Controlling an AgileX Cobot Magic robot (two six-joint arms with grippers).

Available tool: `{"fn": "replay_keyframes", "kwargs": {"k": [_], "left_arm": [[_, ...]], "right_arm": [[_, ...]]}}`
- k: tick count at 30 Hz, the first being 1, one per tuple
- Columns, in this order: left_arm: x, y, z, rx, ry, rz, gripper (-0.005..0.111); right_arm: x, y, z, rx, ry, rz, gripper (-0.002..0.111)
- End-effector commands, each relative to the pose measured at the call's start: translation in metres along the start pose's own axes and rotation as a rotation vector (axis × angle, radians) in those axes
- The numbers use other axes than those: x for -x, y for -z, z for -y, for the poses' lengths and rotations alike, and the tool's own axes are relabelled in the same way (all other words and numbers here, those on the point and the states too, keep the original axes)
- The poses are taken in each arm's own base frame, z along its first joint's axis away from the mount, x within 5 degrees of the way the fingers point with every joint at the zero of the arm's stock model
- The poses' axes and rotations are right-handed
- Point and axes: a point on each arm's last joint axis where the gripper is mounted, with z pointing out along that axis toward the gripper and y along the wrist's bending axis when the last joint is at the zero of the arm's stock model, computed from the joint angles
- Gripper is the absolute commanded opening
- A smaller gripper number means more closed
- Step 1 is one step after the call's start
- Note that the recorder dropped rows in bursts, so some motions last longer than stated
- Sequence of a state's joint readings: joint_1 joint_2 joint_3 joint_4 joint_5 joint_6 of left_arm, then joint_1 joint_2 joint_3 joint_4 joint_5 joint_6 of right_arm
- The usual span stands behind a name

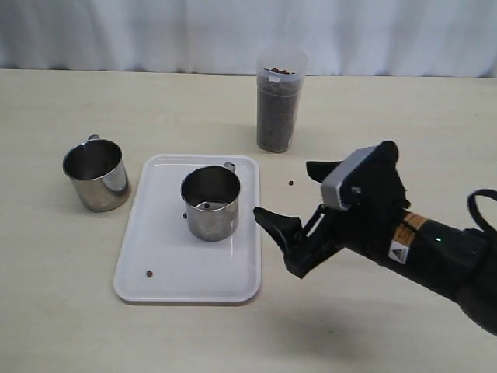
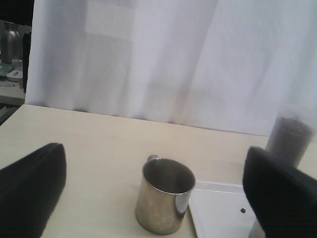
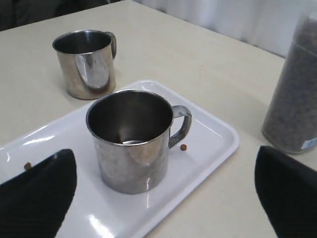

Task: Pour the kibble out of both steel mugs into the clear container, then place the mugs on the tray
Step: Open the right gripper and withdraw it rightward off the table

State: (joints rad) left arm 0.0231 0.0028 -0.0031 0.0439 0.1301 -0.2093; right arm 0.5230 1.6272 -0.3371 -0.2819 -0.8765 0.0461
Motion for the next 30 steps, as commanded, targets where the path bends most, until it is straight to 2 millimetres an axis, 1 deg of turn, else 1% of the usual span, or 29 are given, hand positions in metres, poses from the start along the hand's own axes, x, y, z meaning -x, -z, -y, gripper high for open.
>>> {"fn": "replay_keyframes", "kwargs": {"k": [1,4,6,8,10,12,18,19,20,21,22,23,24,25,26,27,30], "left_arm": [[0.000,0.000,0.000,-0.002,0.002,0.008,0.097],[0.000,0.000,0.000,-0.002,0.002,0.008,0.097],[0.000,0.000,0.000,-0.002,0.002,0.008,0.097],[0.000,0.000,0.000,-0.002,0.002,0.008,0.097],[0.000,0.000,0.000,-0.002,0.002,0.008,0.097],[0.000,0.000,0.000,-0.002,0.002,0.008,0.097],[0.000,0.000,0.000,-0.002,0.002,0.008,0.097],[0.000,0.000,0.000,-0.002,0.002,0.008,0.097],[0.000,0.000,0.000,-0.002,0.002,0.008,0.097],[0.000,0.000,0.000,-0.002,0.002,0.008,0.097],[0.000,0.000,0.000,-0.002,0.002,0.008,0.097],[0.000,0.000,0.000,-0.002,0.002,0.008,0.097],[0.000,0.000,0.000,-0.002,0.002,0.008,0.097],[0.000,0.000,0.000,-0.002,0.002,0.008,0.097],[0.000,0.000,0.000,-0.002,0.002,0.008,0.097],[0.000,0.000,0.000,-0.002,0.002,0.008,0.097],[0.000,0.000,0.000,-0.002,0.002,0.008,0.097]], "right_arm": [[0.006,0.045,-0.009,-0.013,0.012,0.076,0.106],[0.009,0.078,-0.016,-0.021,0.014,0.158,0.106],[0.006,0.095,-0.020,-0.026,0.022,0.198,0.106],[0.005,0.103,-0.022,-0.029,0.025,0.220,0.106],[0.004,0.110,-0.024,-0.025,0.005,0.241,0.106],[0.008,0.114,-0.024,-0.028,0.000,0.277,0.106],[0.010,0.118,-0.022,-0.049,-0.066,0.293,0.106],[0.010,0.118,-0.022,-0.054,-0.072,0.292,0.101],[0.010,0.118,-0.021,-0.058,-0.078,0.290,0.091],[0.008,0.118,-0.021,-0.063,-0.094,0.276,0.072],[0.006,0.117,-0.021,-0.063,-0.114,0.252,0.046],[0.003,0.116,-0.020,-0.065,-0.132,0.213,0.017],[0.001,0.116,-0.020,-0.069,-0.156,0.196,0.007],[0.000,0.116,-0.019,-0.078,-0.169,0.187,0.009],[-0.002,0.116,-0.018,-0.087,-0.179,0.168,0.008],[-0.005,0.115,-0.018,-0.092,-0.181,0.134,0.005],[-0.004,0.119,-0.019,-0.096,-0.169,0.126,0.005]]}}
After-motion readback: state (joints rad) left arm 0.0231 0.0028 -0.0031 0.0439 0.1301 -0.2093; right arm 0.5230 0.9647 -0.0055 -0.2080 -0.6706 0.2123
